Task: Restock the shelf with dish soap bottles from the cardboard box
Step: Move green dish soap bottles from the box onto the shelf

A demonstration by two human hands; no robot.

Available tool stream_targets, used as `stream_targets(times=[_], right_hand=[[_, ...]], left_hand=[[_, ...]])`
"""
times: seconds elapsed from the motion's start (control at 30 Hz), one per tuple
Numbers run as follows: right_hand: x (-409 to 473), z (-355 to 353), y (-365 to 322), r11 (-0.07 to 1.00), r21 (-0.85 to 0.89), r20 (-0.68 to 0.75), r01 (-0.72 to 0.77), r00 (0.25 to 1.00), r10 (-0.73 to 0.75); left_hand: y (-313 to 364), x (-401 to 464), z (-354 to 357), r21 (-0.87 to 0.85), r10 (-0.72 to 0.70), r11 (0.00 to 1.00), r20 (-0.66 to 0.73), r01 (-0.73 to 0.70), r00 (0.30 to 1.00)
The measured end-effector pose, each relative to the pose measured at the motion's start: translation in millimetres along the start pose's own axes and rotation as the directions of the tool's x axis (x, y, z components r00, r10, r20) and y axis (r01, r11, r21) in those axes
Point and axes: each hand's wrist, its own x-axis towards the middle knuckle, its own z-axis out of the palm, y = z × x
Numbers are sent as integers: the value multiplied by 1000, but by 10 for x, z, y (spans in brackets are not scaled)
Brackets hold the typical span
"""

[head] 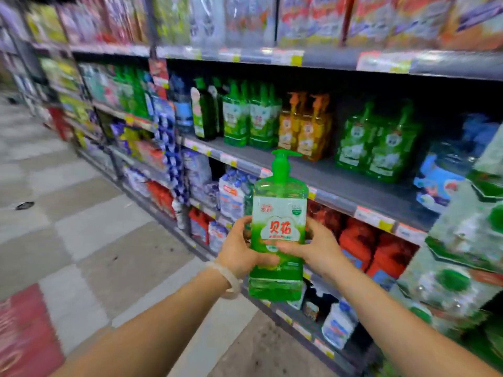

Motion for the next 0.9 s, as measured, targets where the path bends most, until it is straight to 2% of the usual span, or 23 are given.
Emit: stream_targets(times=[0.17,0.37,0.57,0.9], right_hand=[[656,532,-267,997,10,98,81,992,-82],[1717,906,-407,992,-29,96,122,988,-119],[2850,1106,-558,988,-93,-12,125,992,-126],[4110,1165,-748,991,-41,-237,125,963,-131]], left_hand=[[58,441,-637,1,16,1000,-73,-16,997],[88,1415,-1110,41,56,998,-123,-51,991],[259,2594,-1405,108,91,991,-94,-80,991],[464,4184,-1577,186,242,952,26,-242,970]])
